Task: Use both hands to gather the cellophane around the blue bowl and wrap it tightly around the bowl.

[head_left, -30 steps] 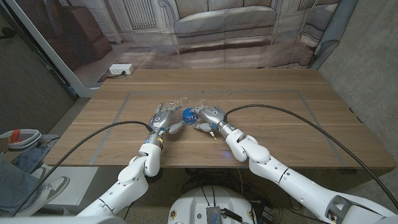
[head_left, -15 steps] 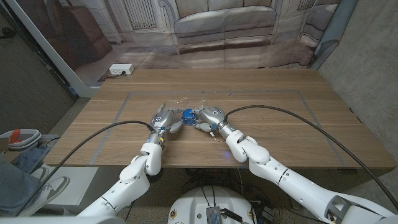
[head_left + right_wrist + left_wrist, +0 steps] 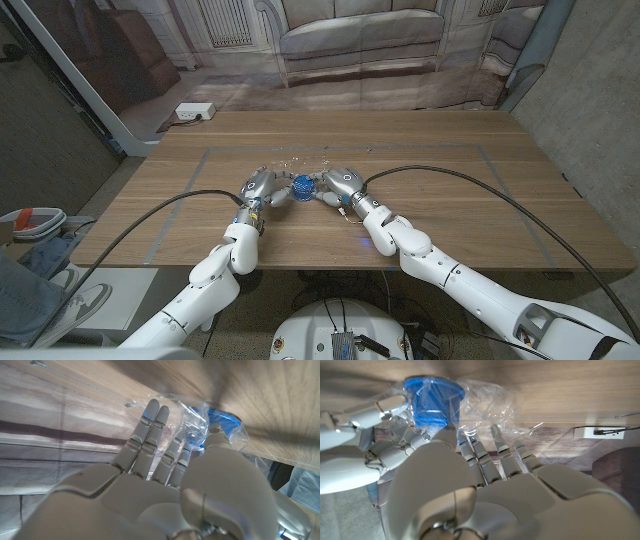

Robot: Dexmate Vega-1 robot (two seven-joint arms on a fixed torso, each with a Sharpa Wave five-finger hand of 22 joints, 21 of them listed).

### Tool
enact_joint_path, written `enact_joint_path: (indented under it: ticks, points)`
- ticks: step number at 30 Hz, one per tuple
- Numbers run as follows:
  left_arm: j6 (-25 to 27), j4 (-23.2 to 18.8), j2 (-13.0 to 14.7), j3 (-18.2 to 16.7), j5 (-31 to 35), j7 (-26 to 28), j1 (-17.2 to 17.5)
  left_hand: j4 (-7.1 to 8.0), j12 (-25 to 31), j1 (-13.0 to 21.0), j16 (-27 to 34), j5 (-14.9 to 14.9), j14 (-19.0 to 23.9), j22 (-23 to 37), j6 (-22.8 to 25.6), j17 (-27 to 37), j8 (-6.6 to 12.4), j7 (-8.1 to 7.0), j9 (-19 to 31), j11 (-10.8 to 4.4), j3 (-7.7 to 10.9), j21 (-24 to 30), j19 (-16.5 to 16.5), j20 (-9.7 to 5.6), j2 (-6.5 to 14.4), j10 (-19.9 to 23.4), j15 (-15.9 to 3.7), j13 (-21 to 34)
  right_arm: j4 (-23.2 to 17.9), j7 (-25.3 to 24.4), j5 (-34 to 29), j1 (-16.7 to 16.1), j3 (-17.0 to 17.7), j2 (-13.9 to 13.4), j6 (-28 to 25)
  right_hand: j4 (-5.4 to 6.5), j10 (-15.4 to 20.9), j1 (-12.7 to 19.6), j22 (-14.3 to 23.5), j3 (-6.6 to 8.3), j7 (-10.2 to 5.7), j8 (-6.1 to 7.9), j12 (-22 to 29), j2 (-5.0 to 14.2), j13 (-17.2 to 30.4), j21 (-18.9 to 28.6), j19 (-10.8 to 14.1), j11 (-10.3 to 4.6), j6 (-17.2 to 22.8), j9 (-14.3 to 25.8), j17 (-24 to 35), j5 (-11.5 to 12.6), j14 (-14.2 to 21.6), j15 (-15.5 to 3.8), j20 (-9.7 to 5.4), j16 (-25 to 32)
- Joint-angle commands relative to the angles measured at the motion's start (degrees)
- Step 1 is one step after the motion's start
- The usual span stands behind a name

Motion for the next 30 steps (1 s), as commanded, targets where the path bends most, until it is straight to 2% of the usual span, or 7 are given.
enact_joint_path:
  ticks: [1,2,3,7,14,20,30]
  points:
    - [-1.2,-2.1,-1.6,-4.4,-6.1,-2.8,-0.5,0.69,-0.5,-0.9,0.1,-0.2,1.5,0.0,0.1,0.0,-0.63,1.07,0.1,0.47,0.15,0.6,1.6,0.13,0.0,0.6,-2.45,0.2,2.5,-2.8,1.9,1.8,-0.3,1.0,1.6,0.80,3.8,2.0,-0.5,-1.70,-0.06,-1.75,-4.2,-0.52,0.4,16.1,-5.6,-0.03,3.7,0.4,7.7,-0.5,4.9,-5.75,-8.41,-4.8]
    - [-1.2,-2.1,-1.6,-4.4,-6.1,-2.9,-0.4,0.71,-0.6,-0.9,0.1,-0.2,1.7,0.0,0.1,0.0,-0.68,1.24,0.1,0.52,0.17,0.6,1.7,0.27,0.0,0.6,-2.44,0.2,2.5,-2.8,1.9,1.9,-0.3,1.0,1.5,0.89,4.2,2.5,-3.3,-2.11,0.03,-1.94,-4.4,-0.39,0.4,22.1,-7.5,0.04,3.9,0.5,9.4,-0.4,5.5,-5.85,-8.25,-5.5]
    - [-1.3,-2.4,-1.8,-5.0,-7.0,-3.4,-0.6,0.75,-0.6,-1.0,0.2,-0.2,2.3,0.0,0.3,-0.1,-0.75,1.25,0.2,0.45,0.24,0.7,2.1,0.29,0.1,0.9,-2.67,0.2,2.0,-2.9,2.1,1.8,-0.2,0.9,1.7,0.92,4.4,2.7,-4.4,-2.35,0.03,-2.02,-4.4,-0.46,0.5,25.3,-8.7,0.02,4.0,0.5,10.2,-0.4,6.1,-5.83,-8.23,-5.5]
    - [-0.8,-2.9,-2.3,-5.9,-7.9,-4.5,-0.8,0.68,-0.4,-1.0,0.3,-0.2,4.2,0.0,0.9,-0.2,-0.94,1.81,0.2,0.96,0.40,1.0,3.5,-0.17,0.0,2.3,-3.17,0.3,0.4,-2.6,2.8,1.9,0.2,0.4,2.4,1.05,6.3,3.2,-5.1,-3.03,0.03,-2.07,-4.8,-0.50,0.5,31.5,-10.8,-0.06,5.7,0.5,13.2,-0.3,7.2,-5.67,-8.31,-4.4]
    - [0.7,-4.0,-3.2,-7.2,-10.2,-7.5,-1.4,0.18,-0.5,-0.6,0.1,-0.2,10.0,-0.1,4.8,-0.4,-0.85,3.69,0.2,2.05,1.42,1.7,7.7,-0.21,0.2,6.2,-3.67,0.3,-1.9,2.3,5.2,2.8,1.6,-0.3,3.9,1.40,8.5,3.5,-5.0,-3.93,0.02,-2.12,-5.1,-0.14,0.5,35.0,-11.9,0.03,8.2,0.5,14.8,-0.2,8.5,-5.74,-8.34,-3.5]
    - [2.5,-4.8,-3.1,-7.5,-10.1,-9.4,-2.4,-0.01,-0.7,-0.4,-0.1,-0.3,12.6,-0.2,6.2,-0.4,-1.03,4.63,0.3,2.96,2.00,2.1,9.9,0.19,0.3,7.9,-4.02,0.2,-3.4,8.3,8.4,3.0,3.4,0.2,2.8,1.77,8.8,3.1,-5.1,-4.51,0.02,-2.19,-5.1,0.14,0.6,35.9,-12.1,0.08,8.5,0.5,15.1,-0.1,9.0,-5.79,-8.31,-3.4]
    - [9.8,-4.6,-2.8,-7.5,-11.8,-17.4,-7.6,0.20,-1.3,-0.7,-0.7,-0.3,13.5,-0.2,5.8,-0.4,-1.77,6.41,0.3,3.99,2.40,2.0,10.7,0.34,0.6,8.0,-3.27,0.3,-3.6,15.8,10.6,3.8,3.9,1.7,-1.3,2.24,10.4,2.4,-5.1,-5.32,0.05,-2.19,-5.2,0.84,0.5,37.9,-9.2,0.30,9.2,0.4,15.7,-0.4,13.1,-5.80,-8.50,-2.0]
